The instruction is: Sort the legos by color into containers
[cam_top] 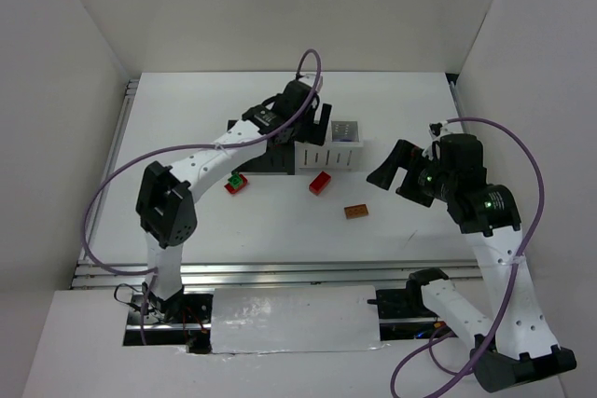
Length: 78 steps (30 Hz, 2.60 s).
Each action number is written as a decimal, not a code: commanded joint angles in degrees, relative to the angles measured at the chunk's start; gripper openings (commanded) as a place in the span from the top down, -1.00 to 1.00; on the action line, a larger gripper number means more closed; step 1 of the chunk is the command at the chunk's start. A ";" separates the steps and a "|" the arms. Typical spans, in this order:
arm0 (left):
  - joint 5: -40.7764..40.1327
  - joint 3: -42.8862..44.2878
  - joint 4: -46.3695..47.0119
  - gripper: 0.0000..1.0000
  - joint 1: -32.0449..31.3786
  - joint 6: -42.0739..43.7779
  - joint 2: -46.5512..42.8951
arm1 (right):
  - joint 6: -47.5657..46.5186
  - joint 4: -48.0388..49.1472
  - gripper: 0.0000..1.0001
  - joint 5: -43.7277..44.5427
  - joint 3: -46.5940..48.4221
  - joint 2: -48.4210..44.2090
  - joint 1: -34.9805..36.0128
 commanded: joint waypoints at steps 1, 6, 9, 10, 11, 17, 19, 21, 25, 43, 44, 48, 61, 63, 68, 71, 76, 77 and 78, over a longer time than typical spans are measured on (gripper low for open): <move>-0.90 -10.12 3.80 -0.99 -3.19 1.58 -12.49 | -0.16 2.56 -0.99 0.32 -0.21 0.24 -0.18; -0.11 -25.79 13.03 -0.99 -9.88 5.89 -22.51 | 1.43 2.22 -0.99 5.94 3.30 -1.52 -0.18; 0.50 -31.26 15.94 -0.91 -11.91 5.98 -22.53 | 1.52 0.90 -0.99 5.25 6.03 -0.81 -0.09; 0.59 -32.22 16.64 -0.80 -12.35 6.24 -21.40 | 1.87 0.98 -0.99 3.68 6.12 -0.72 -0.18; 0.07 -32.67 17.34 -0.78 -12.70 6.42 -20.78 | 2.04 1.16 -0.99 2.97 5.86 -0.81 -0.09; -1.51 -32.59 22.88 -0.63 -13.58 7.47 -14.45 | 2.66 1.34 -0.99 1.38 4.27 -3.00 -0.09; -0.99 -32.15 24.63 -0.63 -13.58 8.08 -11.99 | 2.57 1.07 -0.99 1.38 4.19 -3.45 -0.01; -0.46 -31.45 25.08 -0.62 -13.58 8.88 -9.19 | 2.66 0.72 -0.99 1.20 3.92 -4.15 0.08; -0.72 -28.81 25.17 -0.58 -13.58 9.32 -4.61 | 2.84 0.28 -0.99 1.46 3.66 -5.47 0.08; -1.96 -26.78 26.14 -0.51 -10.24 9.67 1.03 | 2.40 1.07 -0.99 0.41 3.83 -4.51 0.17; -1.78 -26.61 26.14 -0.50 -10.15 9.84 0.76 | 2.31 1.16 -0.99 0.32 3.83 -4.24 0.17; -0.64 -25.73 26.49 -0.52 -9.89 11.07 0.93 | 2.31 1.86 -0.99 0.24 3.75 -3.36 0.17; 3.40 -26.52 25.79 -0.19 -7.69 9.58 4.01 | 2.75 3.62 -0.99 -0.29 4.71 -1.87 0.17; 3.84 -26.61 25.70 -0.12 -7.25 9.32 4.28 | 3.10 4.14 -0.99 -0.38 4.80 -2.13 0.17; 5.16 -26.34 24.82 -0.17 -6.90 9.41 4.80 | 3.45 4.58 -0.99 -0.38 4.89 -2.39 0.17; 5.69 -26.34 24.47 -0.27 -6.81 9.49 4.98 | 4.06 5.02 -0.99 -0.47 4.36 -3.00 0.17; 6.31 -26.61 24.20 -0.17 -6.81 9.32 5.16 | 4.51 5.29 -0.99 -0.56 3.83 -3.71 0.08; 6.57 -26.61 24.12 -0.03 -6.73 9.32 4.98 | 4.59 5.29 -0.99 -0.56 3.83 -3.89 0.17; 6.31 -26.78 24.12 0.11 -6.81 9.06 4.89 | 4.59 5.29 -0.99 -0.56 3.83 -3.98 0.17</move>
